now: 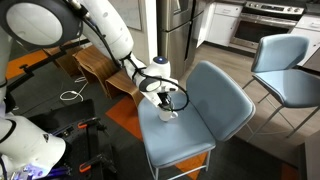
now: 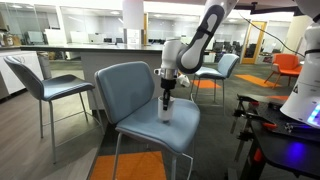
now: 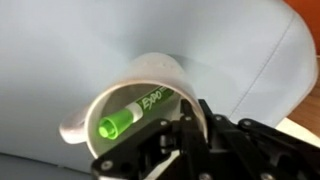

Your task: Move the white cup slightly to the left.

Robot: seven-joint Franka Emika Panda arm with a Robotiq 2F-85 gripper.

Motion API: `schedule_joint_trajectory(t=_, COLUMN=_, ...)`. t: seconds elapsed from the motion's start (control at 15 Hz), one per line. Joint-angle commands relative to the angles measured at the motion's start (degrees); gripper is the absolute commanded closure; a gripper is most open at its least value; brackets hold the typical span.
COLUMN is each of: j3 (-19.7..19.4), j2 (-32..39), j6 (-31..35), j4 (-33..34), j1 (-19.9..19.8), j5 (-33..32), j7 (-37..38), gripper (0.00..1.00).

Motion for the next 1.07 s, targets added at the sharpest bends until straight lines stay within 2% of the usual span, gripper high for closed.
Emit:
schedule_joint_trajectory(t=0.0, j3=0.5, j2=0.7, j6=3.9, j4=0.3, j1=0.2, j5=0.5, j7=-0.4, gripper=0.97)
schedule_joint_trajectory(t=0.67, j3=1.5, j2=5.3, j6=4.2, j4=3.1, j1=-0.5, j5=1.1, j7=-0.5, gripper=0.97)
schedule_joint_trajectory(t=0.73, j3=1.5, j2=5.3, j6=4.0, j4=3.1, j1=-0.5, j5=1.1, j7=-0.5, gripper=0.64)
schedule_joint_trajectory(t=0.8, j3=1.7, j2=5.1, j6=3.9, j4=3.0, j1=-0.7, j5=1.1, j7=-0.7, gripper=0.63)
schedule_joint_trajectory(t=1.0, j3=1.5, j2=3.9, j6=3.3, j4=2.5, j1=-0.3, j5=0.8, j7=-0.6, gripper=0.41)
